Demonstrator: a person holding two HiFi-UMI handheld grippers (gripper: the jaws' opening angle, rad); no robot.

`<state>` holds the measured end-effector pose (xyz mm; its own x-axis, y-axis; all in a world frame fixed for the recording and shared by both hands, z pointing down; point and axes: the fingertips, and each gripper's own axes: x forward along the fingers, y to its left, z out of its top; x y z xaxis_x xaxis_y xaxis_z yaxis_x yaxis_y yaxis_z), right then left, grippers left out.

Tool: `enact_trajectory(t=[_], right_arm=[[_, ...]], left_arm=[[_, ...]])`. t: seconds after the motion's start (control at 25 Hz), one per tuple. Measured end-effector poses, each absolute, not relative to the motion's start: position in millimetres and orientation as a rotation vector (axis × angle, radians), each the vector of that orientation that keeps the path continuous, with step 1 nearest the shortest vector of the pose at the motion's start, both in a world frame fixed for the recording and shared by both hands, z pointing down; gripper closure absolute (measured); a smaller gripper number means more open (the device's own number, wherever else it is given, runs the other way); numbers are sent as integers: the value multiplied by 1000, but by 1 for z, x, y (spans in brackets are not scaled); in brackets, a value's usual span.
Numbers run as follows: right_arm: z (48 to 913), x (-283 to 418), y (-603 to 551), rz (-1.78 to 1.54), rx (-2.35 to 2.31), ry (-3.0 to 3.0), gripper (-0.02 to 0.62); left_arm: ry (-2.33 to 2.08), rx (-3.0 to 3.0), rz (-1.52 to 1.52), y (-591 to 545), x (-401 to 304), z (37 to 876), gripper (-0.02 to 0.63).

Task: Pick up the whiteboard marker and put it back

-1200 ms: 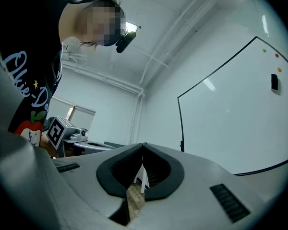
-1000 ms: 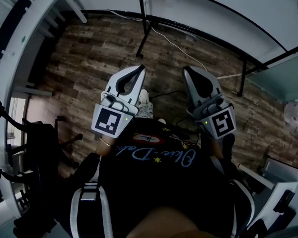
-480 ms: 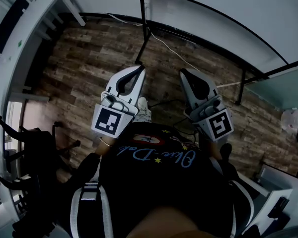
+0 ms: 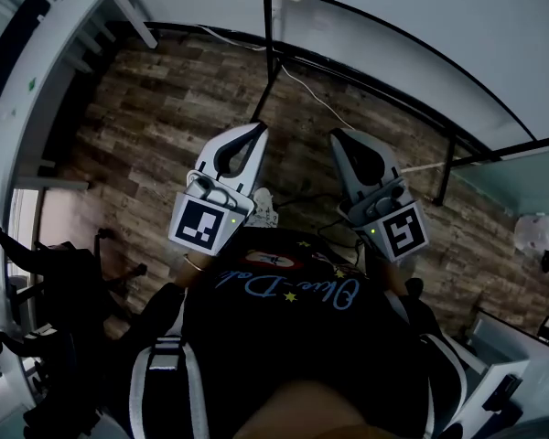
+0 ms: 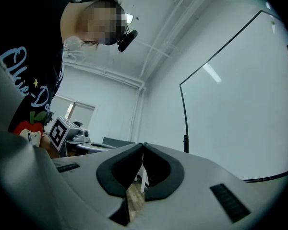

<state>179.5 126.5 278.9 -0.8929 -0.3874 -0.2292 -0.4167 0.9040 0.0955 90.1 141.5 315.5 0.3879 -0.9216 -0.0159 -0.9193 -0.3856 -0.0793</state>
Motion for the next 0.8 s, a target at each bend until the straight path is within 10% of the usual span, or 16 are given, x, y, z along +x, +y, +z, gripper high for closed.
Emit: enact_trajectory(t=[0.8], right_arm=[[275, 108, 48, 250, -669, 2911, 563]], left_arm=[[1664, -2588, 7, 59, 19, 311, 607]])
